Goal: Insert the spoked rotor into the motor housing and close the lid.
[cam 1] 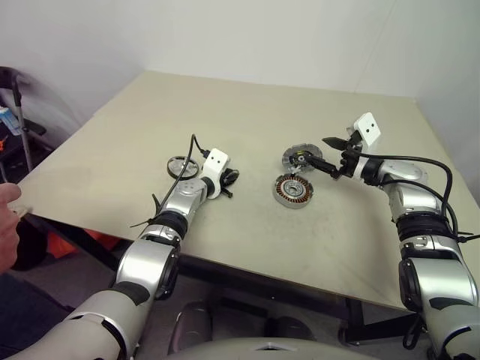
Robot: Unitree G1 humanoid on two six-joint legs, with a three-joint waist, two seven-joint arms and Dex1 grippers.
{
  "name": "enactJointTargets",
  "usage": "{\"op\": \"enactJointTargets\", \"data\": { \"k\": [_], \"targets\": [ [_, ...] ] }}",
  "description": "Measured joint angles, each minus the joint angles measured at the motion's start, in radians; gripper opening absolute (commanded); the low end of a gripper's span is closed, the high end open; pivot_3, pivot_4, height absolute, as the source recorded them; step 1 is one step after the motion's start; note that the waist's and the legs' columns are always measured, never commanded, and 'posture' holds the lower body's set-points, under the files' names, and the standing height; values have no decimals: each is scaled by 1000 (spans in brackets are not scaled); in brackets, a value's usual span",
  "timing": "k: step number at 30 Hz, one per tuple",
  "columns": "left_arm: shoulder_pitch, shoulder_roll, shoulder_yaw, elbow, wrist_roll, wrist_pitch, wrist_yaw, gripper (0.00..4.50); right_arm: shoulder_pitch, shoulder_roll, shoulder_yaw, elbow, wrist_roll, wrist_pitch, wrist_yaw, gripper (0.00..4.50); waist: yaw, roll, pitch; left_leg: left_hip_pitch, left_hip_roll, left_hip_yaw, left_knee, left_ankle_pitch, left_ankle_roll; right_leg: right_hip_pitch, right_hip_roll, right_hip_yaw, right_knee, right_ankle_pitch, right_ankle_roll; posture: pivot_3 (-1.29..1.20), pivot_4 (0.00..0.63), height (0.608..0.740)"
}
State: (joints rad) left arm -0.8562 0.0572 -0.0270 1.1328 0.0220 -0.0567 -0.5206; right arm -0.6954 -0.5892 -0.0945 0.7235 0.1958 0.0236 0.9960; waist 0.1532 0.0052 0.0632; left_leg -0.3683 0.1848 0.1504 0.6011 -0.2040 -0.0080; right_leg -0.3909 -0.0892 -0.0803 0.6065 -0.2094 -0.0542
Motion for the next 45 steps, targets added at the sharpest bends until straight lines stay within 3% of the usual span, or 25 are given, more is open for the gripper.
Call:
{"op": "enactJointTargets", "data": {
  "k": [6,11,17,29,45],
  "targets": [
    [0,0,25,-6,-23,11,-1,784,0,0,0,0,0,-3,0,4435,0,0,0,0,0,0,0,0,0,0,0,0,0,0,0,0,0,740],
    [-3,-41,116,-68,-150,94,-68,784,0,1,0,0,0,-4,-3,4435,-1,-1,1,-6,0,0,0,1,1,-6,0,0,0,0,0,0,0,740],
    [-54,-76,101,-166,-194,178,-159,784,-1,3,0,0,0,-11,-19,4435,-2,0,1,-14,1,1,0,2,5,-16,0,0,2,0,0,0,0,740],
    [-169,-166,-118,-95,-73,168,-366,784,69,-2,-37,-81,9,-4,-66,4435,-2,0,1,-14,1,1,0,2,6,-16,0,0,2,0,0,0,0,740],
    [-200,-180,-133,53,2,97,-303,784,164,-16,-86,-202,39,42,-120,4435,-1,0,1,-13,0,1,1,2,6,-15,-1,0,2,0,0,0,0,740]
  ]
}}
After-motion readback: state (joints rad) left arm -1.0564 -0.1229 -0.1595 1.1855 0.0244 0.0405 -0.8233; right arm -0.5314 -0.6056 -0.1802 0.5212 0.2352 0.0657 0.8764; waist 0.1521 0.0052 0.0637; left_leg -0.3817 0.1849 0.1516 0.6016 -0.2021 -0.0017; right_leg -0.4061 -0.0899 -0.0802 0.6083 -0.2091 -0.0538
